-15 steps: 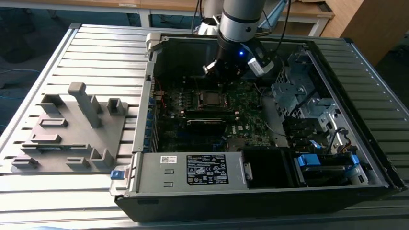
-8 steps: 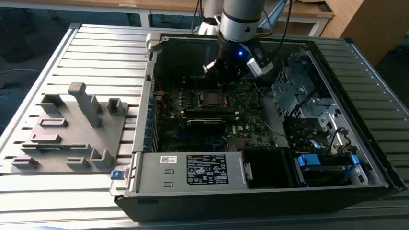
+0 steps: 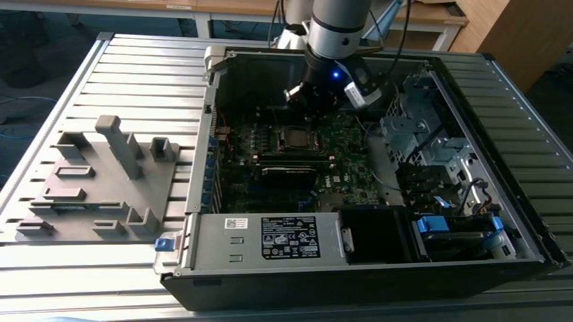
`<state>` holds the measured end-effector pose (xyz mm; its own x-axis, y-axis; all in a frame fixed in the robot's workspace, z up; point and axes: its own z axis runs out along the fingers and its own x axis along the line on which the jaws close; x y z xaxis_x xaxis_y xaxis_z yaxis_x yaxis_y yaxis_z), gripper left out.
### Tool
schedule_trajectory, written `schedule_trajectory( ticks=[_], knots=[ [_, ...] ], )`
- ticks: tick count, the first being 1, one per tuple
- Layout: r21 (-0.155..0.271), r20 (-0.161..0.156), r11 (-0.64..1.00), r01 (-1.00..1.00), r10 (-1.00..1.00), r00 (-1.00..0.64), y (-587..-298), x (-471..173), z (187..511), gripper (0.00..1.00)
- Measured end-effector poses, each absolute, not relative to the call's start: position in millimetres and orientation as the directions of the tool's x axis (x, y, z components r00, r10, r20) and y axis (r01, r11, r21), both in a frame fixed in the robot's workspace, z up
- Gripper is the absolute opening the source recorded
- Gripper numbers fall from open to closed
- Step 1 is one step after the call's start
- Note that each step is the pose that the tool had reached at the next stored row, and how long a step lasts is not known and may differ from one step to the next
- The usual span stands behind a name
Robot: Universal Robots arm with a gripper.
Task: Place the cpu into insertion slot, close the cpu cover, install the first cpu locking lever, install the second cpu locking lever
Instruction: 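Close the cpu cover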
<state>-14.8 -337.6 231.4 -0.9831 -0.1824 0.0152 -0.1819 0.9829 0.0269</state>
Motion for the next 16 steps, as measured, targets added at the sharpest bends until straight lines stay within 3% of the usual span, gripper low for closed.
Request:
schedule_trajectory(
  ticks=[16],
  knots=[
    [0.027,0.015,0.991,-0.134,-0.134,-0.991,-337.6,-16.4,231.0,0.11]
  ],
)
